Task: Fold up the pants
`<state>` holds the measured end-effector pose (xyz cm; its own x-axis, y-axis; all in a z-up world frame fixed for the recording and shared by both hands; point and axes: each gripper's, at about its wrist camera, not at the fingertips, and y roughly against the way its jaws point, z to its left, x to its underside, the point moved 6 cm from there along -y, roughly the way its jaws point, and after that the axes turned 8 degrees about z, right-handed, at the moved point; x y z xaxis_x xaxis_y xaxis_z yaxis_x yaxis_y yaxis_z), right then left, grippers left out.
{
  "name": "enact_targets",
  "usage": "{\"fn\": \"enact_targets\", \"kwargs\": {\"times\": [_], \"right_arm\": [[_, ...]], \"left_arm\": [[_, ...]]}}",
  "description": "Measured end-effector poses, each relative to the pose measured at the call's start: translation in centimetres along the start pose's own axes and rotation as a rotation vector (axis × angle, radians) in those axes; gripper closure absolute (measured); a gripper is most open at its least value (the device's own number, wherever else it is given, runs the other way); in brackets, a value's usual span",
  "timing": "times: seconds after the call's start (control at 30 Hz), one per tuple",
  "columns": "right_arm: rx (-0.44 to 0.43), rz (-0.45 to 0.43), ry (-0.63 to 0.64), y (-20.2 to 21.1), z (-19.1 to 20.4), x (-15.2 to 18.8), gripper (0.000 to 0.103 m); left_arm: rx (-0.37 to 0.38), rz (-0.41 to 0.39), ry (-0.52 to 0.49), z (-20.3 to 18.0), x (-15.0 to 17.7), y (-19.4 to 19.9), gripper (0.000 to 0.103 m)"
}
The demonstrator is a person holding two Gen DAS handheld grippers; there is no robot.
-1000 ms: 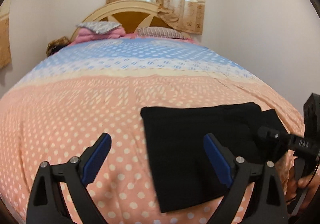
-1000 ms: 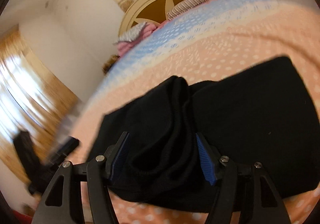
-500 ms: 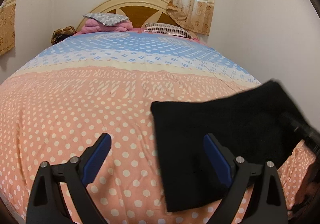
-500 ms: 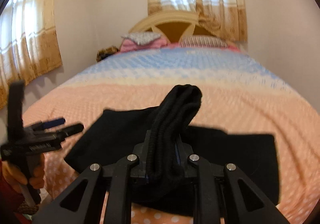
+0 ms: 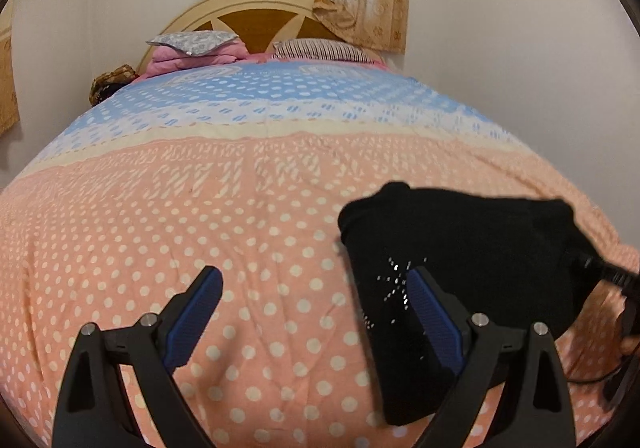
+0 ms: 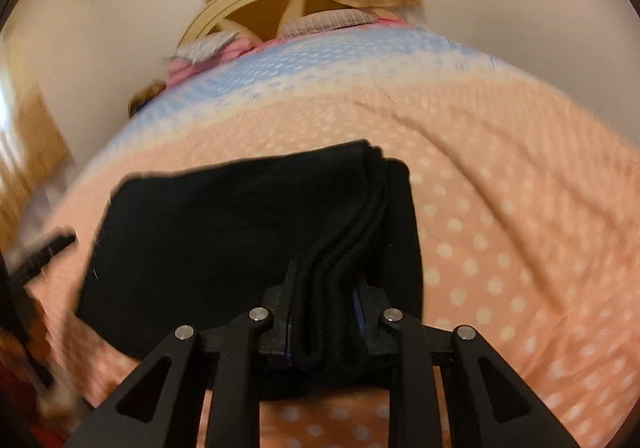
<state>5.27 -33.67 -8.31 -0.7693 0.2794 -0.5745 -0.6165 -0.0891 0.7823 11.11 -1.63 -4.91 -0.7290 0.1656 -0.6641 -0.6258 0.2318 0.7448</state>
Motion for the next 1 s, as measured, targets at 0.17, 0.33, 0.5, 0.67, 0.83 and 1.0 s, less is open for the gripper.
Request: {"fn": "enact_targets", "kwargs": {"times": [0.17,0.33,0.5,0.67,0.83,1.0], "right_arm": [[-0.007,0.011,-0.048,1.4,-1.2,0.0,0.065],[0.158,-0.151,-0.144,6.5,-3.0,-0.5,0.064],[0.07,-0.156,-0.122,6.2,-1.8,-2.8,0.064],[0.006,-0.157,-0.083,4.2,0.9,-2.6,0.064],[0.048,-0.057,0.032,0.0,3.1,-2.2,0.064],[0.088,-0.064,-0.023,-1.7,0.4,-2.3,0.074]], "left_arm": [[-0.02,0.001,0.008,0.5,-0.1,0.0,0.007],[-0.034,-0.035,-0.047,-0.8,-1.2,0.4,0.007],[0.02,-0.052,-0.067,-3.6,-2.4,0.7,0.007],[0.006,-0.07,-0.174,-8.2,-2.9,0.1,0.007],[-0.055,0.042,-0.201,-9.8,-1.1,-3.9,0.007],[-0.072,0.037,-0.168,-9.6,-0.7,-3.9,0.001]]}}
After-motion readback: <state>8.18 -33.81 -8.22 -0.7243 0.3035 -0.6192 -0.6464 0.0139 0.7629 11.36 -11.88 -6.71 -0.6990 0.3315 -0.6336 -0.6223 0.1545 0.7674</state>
